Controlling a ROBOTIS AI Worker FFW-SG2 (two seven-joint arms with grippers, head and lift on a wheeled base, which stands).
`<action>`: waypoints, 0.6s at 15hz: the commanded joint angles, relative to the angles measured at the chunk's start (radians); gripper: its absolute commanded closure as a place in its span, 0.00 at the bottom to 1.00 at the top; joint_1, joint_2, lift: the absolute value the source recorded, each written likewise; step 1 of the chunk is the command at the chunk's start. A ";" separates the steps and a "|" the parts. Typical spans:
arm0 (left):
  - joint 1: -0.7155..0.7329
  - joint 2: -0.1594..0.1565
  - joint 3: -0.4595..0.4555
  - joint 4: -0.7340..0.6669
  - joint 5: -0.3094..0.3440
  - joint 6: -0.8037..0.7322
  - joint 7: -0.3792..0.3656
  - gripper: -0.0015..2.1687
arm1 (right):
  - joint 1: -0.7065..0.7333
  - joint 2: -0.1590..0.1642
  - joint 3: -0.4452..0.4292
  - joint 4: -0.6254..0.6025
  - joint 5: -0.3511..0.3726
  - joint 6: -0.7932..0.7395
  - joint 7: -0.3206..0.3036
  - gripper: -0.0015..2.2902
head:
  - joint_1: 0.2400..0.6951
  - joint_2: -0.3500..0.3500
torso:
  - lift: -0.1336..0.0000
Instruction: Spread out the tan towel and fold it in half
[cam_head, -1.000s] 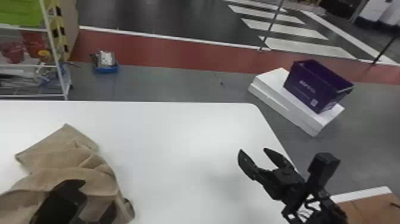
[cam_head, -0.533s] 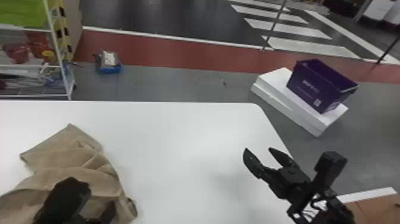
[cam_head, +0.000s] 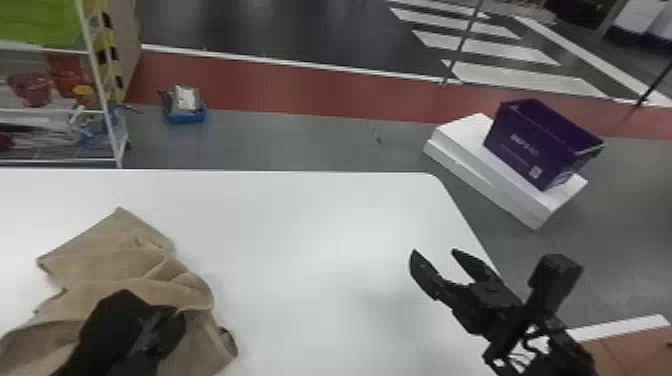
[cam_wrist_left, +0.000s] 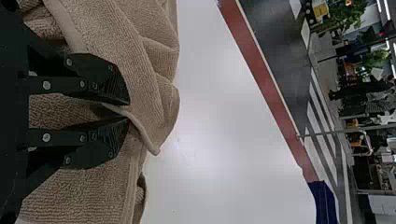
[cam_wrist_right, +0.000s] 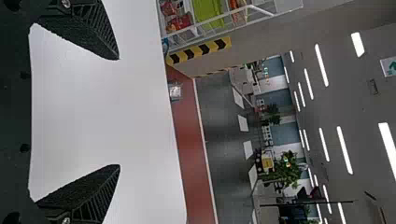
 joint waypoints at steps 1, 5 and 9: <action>0.014 -0.003 0.007 -0.046 0.035 0.003 -0.002 0.50 | 0.000 0.001 0.000 0.007 0.001 0.000 0.000 0.02 | 1.00 0.07 | 0.07; 0.058 -0.003 0.119 -0.271 0.214 0.178 -0.158 0.50 | -0.002 0.001 0.002 0.008 0.003 0.000 0.014 0.02 | 1.00 0.06 | 0.07; 0.093 -0.003 0.351 -0.454 0.326 0.356 -0.338 0.50 | -0.011 0.001 0.011 0.020 0.010 -0.003 0.026 0.03 | 1.00 0.12 | 0.07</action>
